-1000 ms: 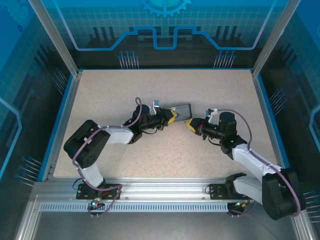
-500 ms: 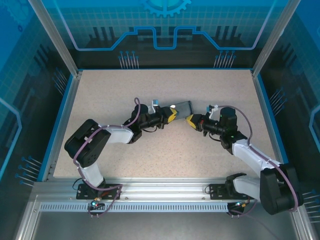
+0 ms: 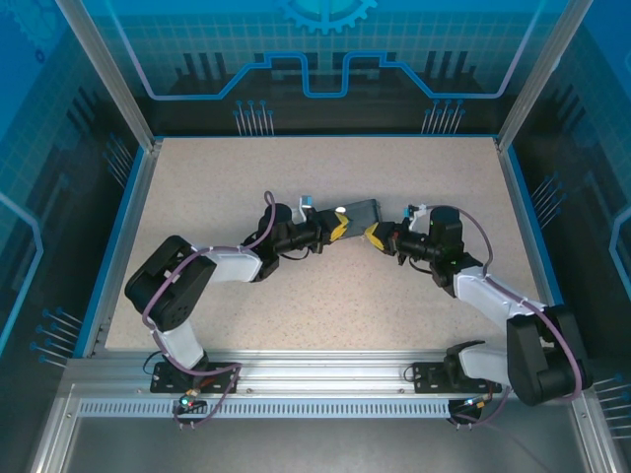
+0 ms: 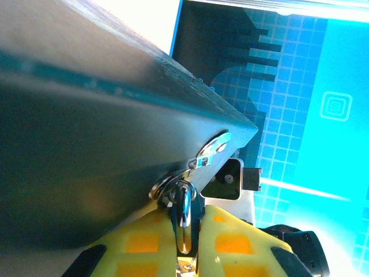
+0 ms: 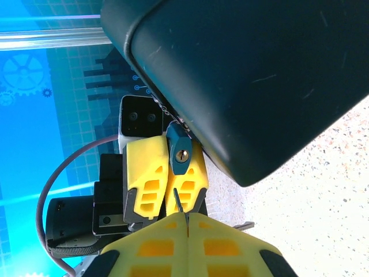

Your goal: Unlock the padlock with the key

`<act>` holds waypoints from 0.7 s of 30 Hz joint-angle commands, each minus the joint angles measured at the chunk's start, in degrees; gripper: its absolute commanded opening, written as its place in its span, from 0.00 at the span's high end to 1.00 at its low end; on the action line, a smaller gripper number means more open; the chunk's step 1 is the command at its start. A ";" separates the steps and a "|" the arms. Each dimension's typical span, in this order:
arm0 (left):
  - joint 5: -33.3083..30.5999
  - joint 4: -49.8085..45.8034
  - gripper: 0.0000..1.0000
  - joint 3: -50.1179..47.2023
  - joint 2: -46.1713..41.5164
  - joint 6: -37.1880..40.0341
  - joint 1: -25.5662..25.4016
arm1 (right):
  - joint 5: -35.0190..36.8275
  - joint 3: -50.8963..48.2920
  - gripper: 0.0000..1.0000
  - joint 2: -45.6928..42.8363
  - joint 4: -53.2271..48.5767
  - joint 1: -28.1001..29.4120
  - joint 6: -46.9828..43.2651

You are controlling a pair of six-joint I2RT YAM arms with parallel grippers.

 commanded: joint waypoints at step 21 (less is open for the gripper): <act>1.17 -2.78 1.00 2.86 -4.01 5.11 0.64 | -0.24 3.25 1.00 1.97 2.17 1.49 0.22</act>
